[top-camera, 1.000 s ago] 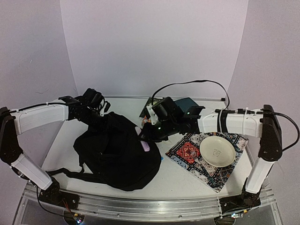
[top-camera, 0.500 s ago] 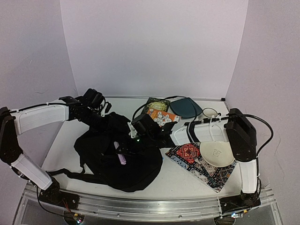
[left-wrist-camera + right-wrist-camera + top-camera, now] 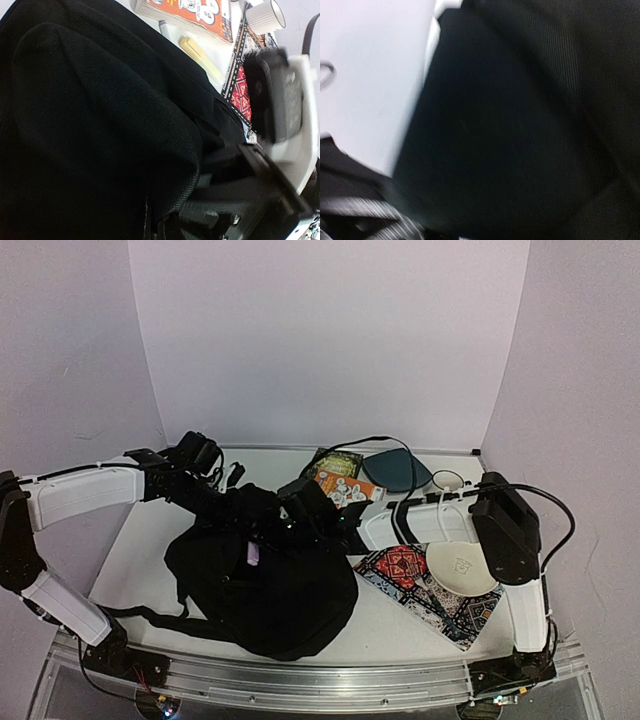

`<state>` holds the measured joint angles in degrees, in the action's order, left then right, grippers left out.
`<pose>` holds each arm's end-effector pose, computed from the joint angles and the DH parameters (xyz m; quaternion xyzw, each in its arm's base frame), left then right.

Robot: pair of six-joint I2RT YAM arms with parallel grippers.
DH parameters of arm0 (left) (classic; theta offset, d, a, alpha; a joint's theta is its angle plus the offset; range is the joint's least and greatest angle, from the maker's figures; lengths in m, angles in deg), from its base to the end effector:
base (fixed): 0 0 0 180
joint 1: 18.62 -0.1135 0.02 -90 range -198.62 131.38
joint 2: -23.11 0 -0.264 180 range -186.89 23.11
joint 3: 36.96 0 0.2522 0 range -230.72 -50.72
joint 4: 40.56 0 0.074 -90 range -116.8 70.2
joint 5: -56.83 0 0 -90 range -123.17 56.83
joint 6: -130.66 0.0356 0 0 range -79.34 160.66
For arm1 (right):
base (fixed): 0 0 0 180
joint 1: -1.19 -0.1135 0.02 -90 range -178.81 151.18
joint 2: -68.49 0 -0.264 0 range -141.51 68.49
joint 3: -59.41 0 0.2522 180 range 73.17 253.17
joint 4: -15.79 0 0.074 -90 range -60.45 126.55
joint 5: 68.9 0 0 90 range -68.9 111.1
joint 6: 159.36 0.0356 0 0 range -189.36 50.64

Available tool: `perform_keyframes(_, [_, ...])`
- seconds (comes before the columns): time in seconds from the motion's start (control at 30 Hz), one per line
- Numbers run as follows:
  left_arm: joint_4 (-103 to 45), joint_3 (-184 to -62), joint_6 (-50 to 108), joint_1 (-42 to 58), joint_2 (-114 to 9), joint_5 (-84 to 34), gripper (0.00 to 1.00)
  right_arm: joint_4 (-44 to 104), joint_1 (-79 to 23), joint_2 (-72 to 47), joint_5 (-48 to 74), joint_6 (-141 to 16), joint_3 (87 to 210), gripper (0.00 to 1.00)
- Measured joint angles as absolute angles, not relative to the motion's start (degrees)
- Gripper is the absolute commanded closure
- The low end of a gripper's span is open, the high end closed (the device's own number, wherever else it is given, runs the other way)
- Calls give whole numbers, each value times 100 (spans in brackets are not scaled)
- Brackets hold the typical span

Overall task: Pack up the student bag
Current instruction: Place the glue stick in the lower front pocket of the bag.

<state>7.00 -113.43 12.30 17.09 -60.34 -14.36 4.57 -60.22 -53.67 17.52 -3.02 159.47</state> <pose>0.2391 -0.1860 0.2574 0.1099 0.9346 -0.2913 0.1721 0.2382 0.4416 0.2214 0.0133 0.7707 0.5821 0.2587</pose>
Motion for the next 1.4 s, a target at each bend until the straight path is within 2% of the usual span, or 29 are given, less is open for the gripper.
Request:
perform_keyframes(0.23, [628,-11322,1219,1675,-6006,-1433,100,56,-6023,-5827,2093,-212,16287,60])
perform_keyframes(0.37, [650,-11311,1208,1658,-5906,-1659,100,-47,-6007,-5980,1996,-354,16430,51])
perform_keyframes(0.63, [665,-11131,1216,1719,-5682,-1948,100,-355,-6009,-5766,1845,-1040,15992,44])
perform_keyframes(0.83, [687,-10976,1294,1706,-5480,-2351,100,-72,-6071,-4870,1658,-1808,15225,36])
perform_keyframes(1.0, [1037,-10946,1517,1677,-5241,-2794,100,575,-6086,-4089,1734,-2620,15055,31])
perform_keyframes(1.3, [1642,-10950,2142,1618,-5113,-3312,100,1997,-5822,-3380,2680,-3722,15032,29])
perform_keyframes(1.4, [1828,-10950,2275,1606,-5046,-3465,100,2384,-5645,-3379,3005,-3994,14967,32])
